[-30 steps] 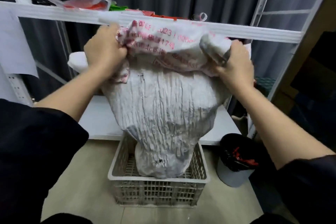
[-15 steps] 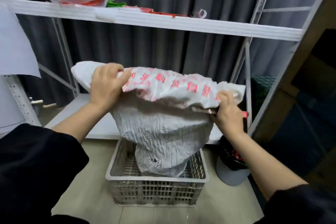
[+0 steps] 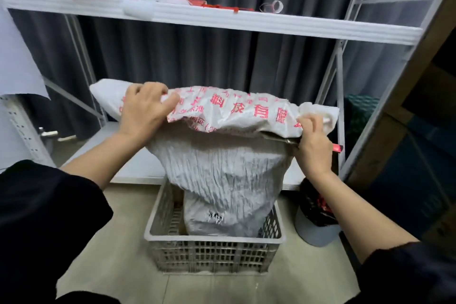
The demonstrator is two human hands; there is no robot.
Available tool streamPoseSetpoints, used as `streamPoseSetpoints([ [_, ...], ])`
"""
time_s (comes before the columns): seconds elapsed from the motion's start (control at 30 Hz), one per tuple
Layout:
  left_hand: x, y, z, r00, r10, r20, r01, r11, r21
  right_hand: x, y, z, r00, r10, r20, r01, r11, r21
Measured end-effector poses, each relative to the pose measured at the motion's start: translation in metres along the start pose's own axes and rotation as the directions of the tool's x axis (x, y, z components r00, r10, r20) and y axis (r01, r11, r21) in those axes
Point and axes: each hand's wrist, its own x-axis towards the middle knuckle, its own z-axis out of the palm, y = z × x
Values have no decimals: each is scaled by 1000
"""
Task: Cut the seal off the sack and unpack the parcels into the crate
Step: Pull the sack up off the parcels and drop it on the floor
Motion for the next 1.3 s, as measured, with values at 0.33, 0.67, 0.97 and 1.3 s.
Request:
streamPoseSetpoints([
  [0.33,-69,31,21,954,162,252,-152,987,-59,-48,23,40,909,-122,397,161,985,-64],
  [0.67,-82,46,37,937,251,242,-244,968,-62,-42,35,-14,947,-186,261,154,978,138],
  [0.97,-82,65,26,879,444,176,-424,894,-143,28,21,33,473,87,877,-125,992,-31],
  [1.3,-93,63,17,654,291,698,202,822,-532,-20,23,69,747,35,663,39,995,-96],
])
